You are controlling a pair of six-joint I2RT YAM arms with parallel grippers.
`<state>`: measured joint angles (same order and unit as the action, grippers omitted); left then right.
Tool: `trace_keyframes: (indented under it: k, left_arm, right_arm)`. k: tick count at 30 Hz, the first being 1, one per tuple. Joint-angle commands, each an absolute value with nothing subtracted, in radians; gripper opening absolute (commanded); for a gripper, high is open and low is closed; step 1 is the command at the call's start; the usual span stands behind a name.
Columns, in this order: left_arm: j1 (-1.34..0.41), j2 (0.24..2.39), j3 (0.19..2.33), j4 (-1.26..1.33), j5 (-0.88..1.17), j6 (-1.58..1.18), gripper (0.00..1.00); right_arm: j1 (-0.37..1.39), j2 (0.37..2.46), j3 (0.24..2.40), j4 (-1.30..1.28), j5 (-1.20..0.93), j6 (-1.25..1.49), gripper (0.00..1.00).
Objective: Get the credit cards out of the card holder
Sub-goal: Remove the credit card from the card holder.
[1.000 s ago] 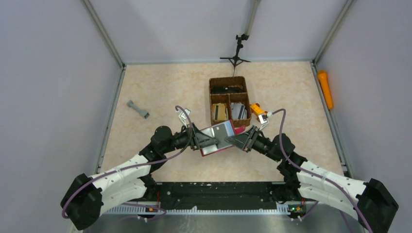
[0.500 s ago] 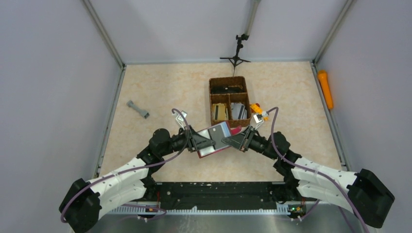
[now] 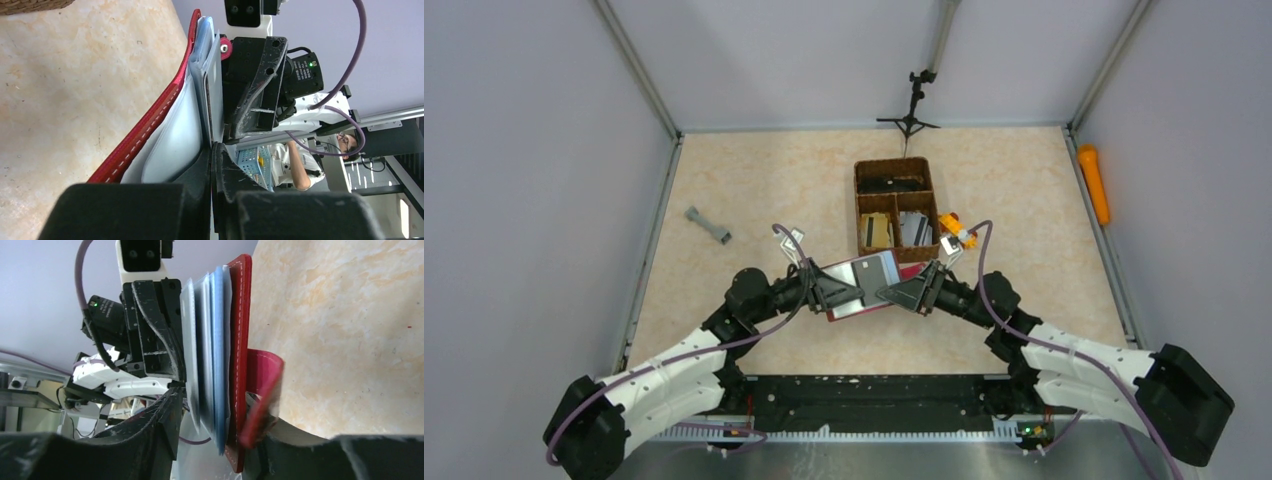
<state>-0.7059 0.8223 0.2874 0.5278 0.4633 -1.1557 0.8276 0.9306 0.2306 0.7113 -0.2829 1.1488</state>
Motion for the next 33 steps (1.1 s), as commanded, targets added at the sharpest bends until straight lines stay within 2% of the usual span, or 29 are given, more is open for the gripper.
trace_keyframes:
  k: [1,6,7,12,14,18,21,33]
  left_arm:
    - [-0.696,0.791,0.279,0.589,0.472,-1.150,0.00]
    - [-0.694,0.792,0.277,0.577,0.489,-1.152,0.00]
    - [-0.693,0.794,0.276,0.577,0.494,-1.153,0.00]
    - [-0.693,0.815,0.276,0.585,0.531,-1.161,0.00]
    - [-0.693,0.823,0.276,0.593,0.541,-1.163,0.00]
    - [-0.692,0.818,0.274,0.591,0.543,-1.158,0.00]
    - [-0.683,0.802,0.262,0.574,0.543,-1.146,0.00]
    - [-0.651,0.750,0.227,0.552,0.559,-1.138,0.00]
  right_arm:
    - [0.836,0.880,0.228,0.773,-0.291,1.148,0.45]
    - [0.837,0.831,0.208,0.765,-0.253,1.149,0.47]
    - [0.837,0.823,0.206,0.763,-0.247,1.152,0.44]
    - [0.837,0.808,0.199,0.750,-0.229,1.159,0.16]
    - [0.836,0.808,0.204,0.744,-0.229,1.158,0.11]
    - [0.836,0.802,0.196,0.749,-0.216,1.161,0.10]
    - [0.836,0.784,0.185,0.741,-0.197,1.164,0.06]
    - [0.835,0.767,0.177,0.723,-0.173,1.167,0.03]
